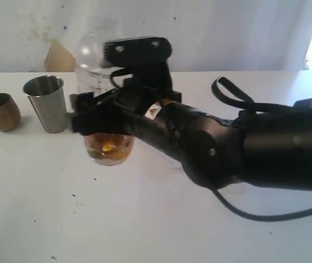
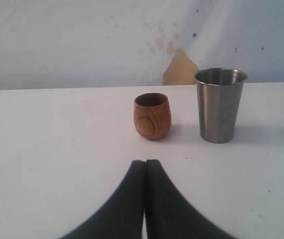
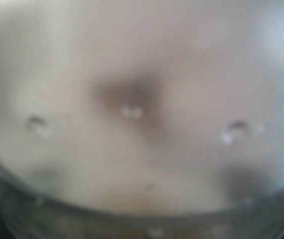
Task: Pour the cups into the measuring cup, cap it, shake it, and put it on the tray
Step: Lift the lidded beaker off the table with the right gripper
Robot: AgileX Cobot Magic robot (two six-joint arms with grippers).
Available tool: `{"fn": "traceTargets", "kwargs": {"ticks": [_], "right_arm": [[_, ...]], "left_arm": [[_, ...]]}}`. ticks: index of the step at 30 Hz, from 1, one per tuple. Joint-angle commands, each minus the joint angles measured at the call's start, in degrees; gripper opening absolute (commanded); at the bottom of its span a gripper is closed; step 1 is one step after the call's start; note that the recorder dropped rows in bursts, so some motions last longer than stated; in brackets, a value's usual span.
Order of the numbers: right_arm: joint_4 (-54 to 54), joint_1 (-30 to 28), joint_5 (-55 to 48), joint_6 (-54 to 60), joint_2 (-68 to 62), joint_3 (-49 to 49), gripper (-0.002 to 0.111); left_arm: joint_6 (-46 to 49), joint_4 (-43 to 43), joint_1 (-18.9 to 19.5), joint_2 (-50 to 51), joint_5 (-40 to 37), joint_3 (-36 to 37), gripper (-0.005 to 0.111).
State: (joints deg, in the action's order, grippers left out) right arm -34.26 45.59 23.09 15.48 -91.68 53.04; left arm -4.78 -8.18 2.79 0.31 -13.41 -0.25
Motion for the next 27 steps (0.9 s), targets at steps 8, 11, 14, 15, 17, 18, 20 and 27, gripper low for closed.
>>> {"fn": "traceTargets", "kwargs": {"ticks": [8,11,14,15,17,18,20,27], "right_arm": [[6.2,0.5,3.6,2.5,1.7,1.8,0.0],[4.5,0.3,0.4,1.5,3.1,2.0,0.0],[-3.2,0.1,4.7,6.5,2.1,1.4,0.0],[-17.3,-1.2,6.5,2.9,1.9,1.5,0.0],[3.3,0.2,-2.0,1.3,3.3,2.7,0.0],[19.8,2.6,-5.5,1.7,4.0,3.1,0.0],[7.0,2.1,3.8,3.5,2.9,2.7,0.0],[-7.8,-0.4,4.0,6.5,2.8,2.9,0.0]], "left_arm": [[-0.2,0.5,-0.1,-0.3,-0.2,0.3,0.0],[-0.2,0.5,-0.1,-0.3,-0.2,0.3,0.0],[-0.2,0.5,-0.1,-0.3,-0.2,0.3,0.0],[-0.2,0.5,-0.1,-0.3,-0.2,0.3,0.0],[-0.2,0.5,-0.1,-0.3,-0.2,0.3,0.0],[-0.2,0.5,-0.1,-0.3,-0.2,0.3,0.0],[-0.2,0.5,-0.1,-0.3,-0.2,0.3,0.0],[-0.2,0.5,-0.1,-0.3,-0.2,0.3,0.0]]}}
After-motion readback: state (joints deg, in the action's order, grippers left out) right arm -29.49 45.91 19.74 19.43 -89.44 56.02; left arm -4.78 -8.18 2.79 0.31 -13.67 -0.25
